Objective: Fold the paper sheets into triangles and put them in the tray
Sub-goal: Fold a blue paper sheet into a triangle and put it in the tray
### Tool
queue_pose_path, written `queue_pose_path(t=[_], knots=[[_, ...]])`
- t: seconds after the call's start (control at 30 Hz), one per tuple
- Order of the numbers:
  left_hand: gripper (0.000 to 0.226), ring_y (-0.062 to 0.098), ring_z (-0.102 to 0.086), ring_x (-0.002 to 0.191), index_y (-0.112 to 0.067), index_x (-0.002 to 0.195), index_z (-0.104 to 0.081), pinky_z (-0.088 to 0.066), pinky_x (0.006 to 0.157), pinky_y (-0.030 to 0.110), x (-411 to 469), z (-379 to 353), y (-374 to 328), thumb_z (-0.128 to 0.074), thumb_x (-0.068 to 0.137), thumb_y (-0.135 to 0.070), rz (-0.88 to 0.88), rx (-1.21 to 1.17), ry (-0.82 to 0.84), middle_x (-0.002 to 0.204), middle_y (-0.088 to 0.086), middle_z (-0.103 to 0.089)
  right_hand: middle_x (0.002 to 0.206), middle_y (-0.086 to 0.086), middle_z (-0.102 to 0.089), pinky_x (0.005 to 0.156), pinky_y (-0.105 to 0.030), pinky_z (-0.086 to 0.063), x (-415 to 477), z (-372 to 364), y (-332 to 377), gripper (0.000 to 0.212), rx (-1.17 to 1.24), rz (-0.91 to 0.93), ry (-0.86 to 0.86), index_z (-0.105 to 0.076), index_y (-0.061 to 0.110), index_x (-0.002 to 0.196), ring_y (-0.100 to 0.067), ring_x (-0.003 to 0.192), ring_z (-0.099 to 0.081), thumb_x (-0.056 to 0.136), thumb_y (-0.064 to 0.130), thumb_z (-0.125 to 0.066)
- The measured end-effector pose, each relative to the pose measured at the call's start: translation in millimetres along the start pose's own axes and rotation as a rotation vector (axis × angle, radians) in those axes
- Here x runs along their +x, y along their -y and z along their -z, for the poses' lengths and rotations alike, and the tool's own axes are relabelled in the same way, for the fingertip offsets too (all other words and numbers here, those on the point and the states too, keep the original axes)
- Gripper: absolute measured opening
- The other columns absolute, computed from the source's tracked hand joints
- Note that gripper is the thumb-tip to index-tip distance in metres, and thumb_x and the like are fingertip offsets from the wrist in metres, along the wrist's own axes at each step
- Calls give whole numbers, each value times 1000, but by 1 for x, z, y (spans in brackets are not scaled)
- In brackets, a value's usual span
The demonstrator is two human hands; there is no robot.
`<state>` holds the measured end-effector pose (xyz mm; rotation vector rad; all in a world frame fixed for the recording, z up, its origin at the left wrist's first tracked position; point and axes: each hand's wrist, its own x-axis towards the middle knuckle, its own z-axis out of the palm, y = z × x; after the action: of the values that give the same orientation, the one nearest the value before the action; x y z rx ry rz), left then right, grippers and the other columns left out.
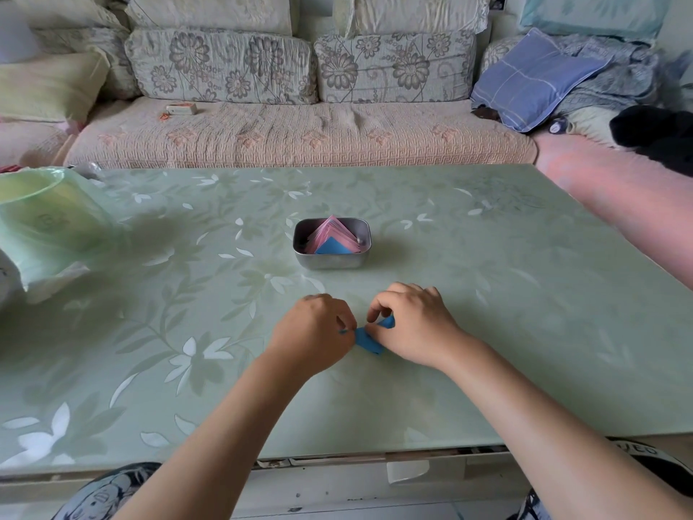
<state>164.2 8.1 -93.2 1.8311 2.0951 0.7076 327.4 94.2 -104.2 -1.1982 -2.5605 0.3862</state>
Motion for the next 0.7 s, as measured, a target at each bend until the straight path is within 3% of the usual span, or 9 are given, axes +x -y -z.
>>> queue_pose_path(t=[0.13,0.3,0.43,0.53,0.7], knots=[[21,19,-54,89,-19,86,-73,-43,79,24,-2,-4,2,-67,77,-1,-231,-12,-35,89,-5,-57,92,12,-55,83,-33,-32,-2,-1,-2,19,6,-3,-29,-64,37,87,-14,95,-54,79,53,-70],[33,26,-57,79,-11,89,-76,-50,72,39,-9,-10,1,-55,77,12,-417,14,-30,86,4,-68,97,11,-57,90,-34,-37,-2,4,-5,14,81,3,17,-68,36,91,-12,96,-54,80,39,-76],[42,26,-54,82,-15,103,-75,-48,68,39,-11,-8,1,-52,80,11,-437,86,-9,89,4,-64,97,14,-59,78,-21,-40,-4,14,-15,19,212,-30,98,-70,39,92,6,77,-49,77,32,-80],[38,23,-52,81,-19,106,-74,-46,65,37,-15,-7,-3,-52,84,2,-446,143,-10,88,3,-59,95,17,-57,68,-8,-33,-6,14,-20,25,259,-61,113,-70,38,94,18,78,-47,75,29,-83],[30,23,-49,79,-20,110,-70,-44,66,36,-22,-5,-9,-51,88,-9,-469,210,11,88,3,-55,96,15,-56,66,-4,-32,-7,10,-21,29,278,-76,92,-72,37,97,21,80,-46,73,32,-85]])
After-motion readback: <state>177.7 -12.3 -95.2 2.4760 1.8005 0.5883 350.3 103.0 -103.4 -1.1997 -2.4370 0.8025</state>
